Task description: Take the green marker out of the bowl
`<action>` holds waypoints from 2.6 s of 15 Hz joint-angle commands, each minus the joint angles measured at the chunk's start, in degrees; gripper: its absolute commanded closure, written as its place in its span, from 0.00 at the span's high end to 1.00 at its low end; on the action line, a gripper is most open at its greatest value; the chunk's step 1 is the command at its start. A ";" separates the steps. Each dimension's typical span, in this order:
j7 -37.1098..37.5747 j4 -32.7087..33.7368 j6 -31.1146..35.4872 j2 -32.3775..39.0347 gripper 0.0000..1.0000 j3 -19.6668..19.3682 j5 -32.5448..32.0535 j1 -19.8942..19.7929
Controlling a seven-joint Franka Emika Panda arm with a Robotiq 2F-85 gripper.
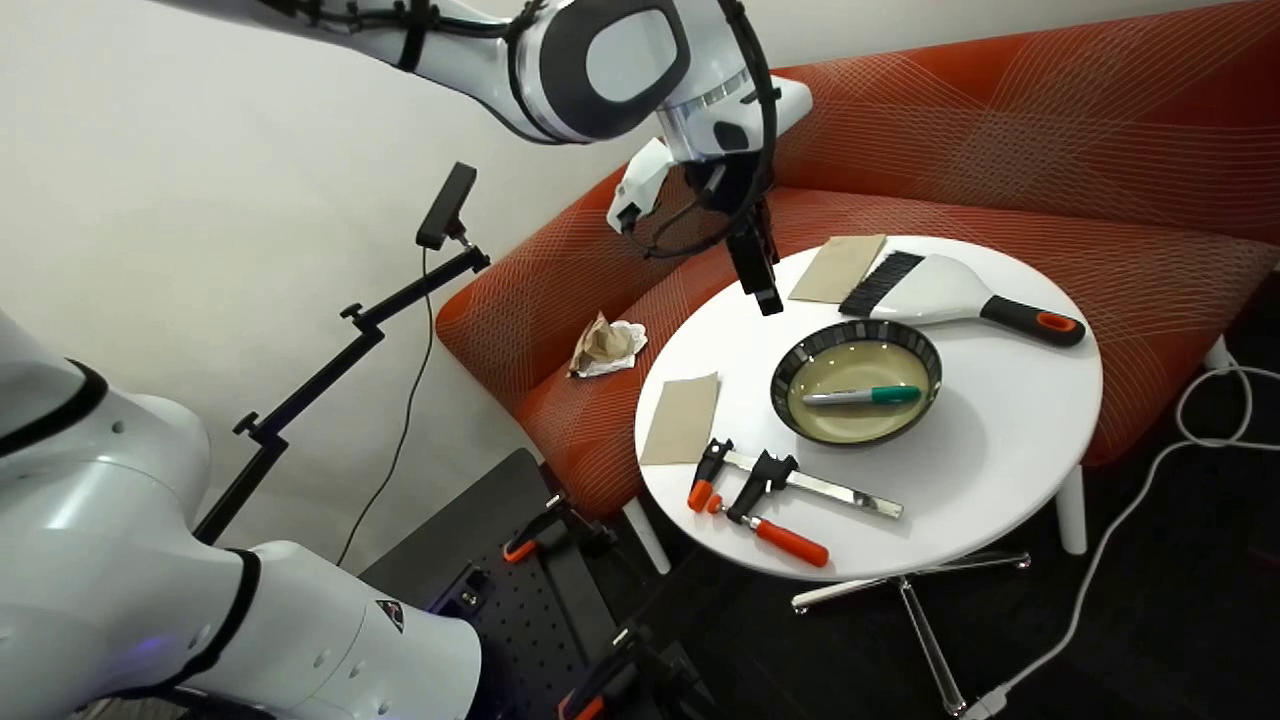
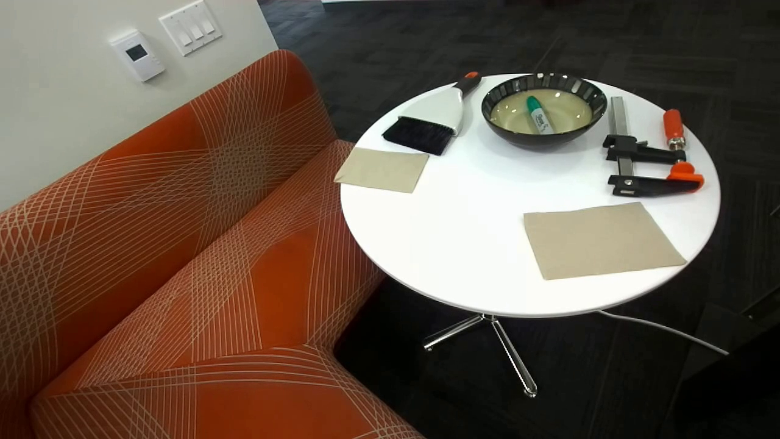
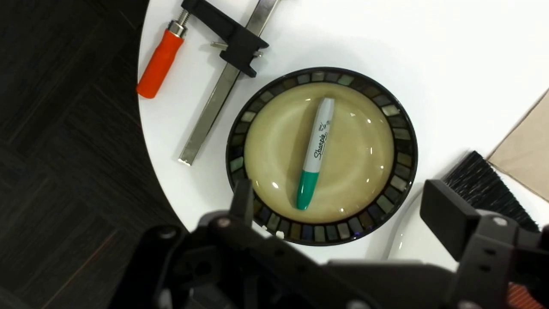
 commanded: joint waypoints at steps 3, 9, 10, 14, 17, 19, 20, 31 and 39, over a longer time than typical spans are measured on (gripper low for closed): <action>-0.61 0.44 -0.16 0.05 1.00 -2.33 0.86 2.42; -2.55 2.97 1.57 4.36 1.00 -3.03 2.76 2.84; -2.63 3.58 2.04 5.69 1.00 -3.20 3.08 2.96; -4.21 5.48 7.21 11.11 1.00 -3.82 5.23 2.92; -6.10 6.93 10.82 15.22 1.00 -4.15 8.15 2.65; -7.04 7.72 12.39 17.51 1.00 -4.57 9.65 2.78; -7.33 8.17 12.81 18.56 1.00 -4.82 10.30 2.89; -6.86 12.52 15.14 27.15 1.00 -7.45 11.82 3.88; -6.40 14.86 17.03 31.18 0.84 -8.31 12.65 4.72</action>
